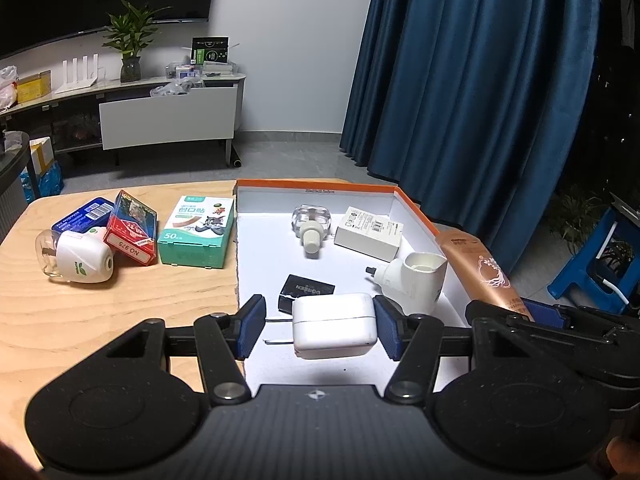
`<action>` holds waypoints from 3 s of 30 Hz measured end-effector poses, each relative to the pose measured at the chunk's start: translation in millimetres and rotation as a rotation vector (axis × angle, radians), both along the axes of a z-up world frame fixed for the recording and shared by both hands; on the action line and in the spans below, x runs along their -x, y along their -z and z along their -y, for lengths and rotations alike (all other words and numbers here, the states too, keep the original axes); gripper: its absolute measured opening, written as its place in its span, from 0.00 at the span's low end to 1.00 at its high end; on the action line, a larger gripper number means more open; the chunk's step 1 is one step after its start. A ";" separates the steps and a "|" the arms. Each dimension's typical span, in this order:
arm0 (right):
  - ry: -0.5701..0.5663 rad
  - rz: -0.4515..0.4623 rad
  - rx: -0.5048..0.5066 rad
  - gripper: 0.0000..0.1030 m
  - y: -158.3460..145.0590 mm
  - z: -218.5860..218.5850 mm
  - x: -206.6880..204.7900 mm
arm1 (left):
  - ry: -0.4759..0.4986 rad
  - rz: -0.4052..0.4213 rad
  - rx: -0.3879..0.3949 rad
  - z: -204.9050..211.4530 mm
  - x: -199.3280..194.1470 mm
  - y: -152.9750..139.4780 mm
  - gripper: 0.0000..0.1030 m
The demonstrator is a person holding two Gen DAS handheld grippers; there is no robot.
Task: Organize rigid objects
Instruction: 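Hold the white adapter with the left tool while the right tool holds the brown tube above the box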
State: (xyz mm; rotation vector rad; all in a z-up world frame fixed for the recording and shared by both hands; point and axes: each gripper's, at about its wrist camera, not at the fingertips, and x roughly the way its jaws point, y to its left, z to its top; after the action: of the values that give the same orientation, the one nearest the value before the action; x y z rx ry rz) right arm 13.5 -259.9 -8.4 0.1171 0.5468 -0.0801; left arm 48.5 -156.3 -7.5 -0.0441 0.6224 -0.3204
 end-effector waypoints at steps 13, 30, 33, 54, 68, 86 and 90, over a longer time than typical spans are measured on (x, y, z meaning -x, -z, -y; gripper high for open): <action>0.000 0.000 -0.001 0.45 0.1 0.0 -0.1 | 0.000 0.005 0.005 0.8 -0.4 -0.5 0.57; 0.003 0.001 0.001 0.45 -0.3 2.2 0.9 | 0.001 0.008 0.005 0.9 0.1 -1.2 0.57; 0.006 -0.001 0.001 0.45 -0.1 2.4 0.7 | 0.003 0.008 0.003 1.3 -0.2 -1.0 0.57; 0.007 -0.008 0.005 0.45 1.8 1.9 -0.5 | 0.009 0.007 0.003 0.5 -1.7 1.3 0.57; 0.013 -0.013 0.002 0.45 8.1 3.6 -0.5 | 0.015 -0.004 -0.001 2.5 -3.2 4.2 0.57; 0.019 -0.025 -0.004 0.45 12.9 2.8 -2.3 | 0.022 -0.019 -0.005 5.4 -5.7 9.2 0.57; 0.015 -0.028 -0.002 0.45 14.4 3.1 -2.7 | 0.021 -0.024 -0.004 6.6 -5.6 10.4 0.57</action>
State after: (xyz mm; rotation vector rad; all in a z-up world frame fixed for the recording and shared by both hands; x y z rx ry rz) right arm 16.2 -263.0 -22.9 0.1220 0.5740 -0.0960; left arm 54.1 -163.0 -17.9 -0.0371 0.6476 -0.3396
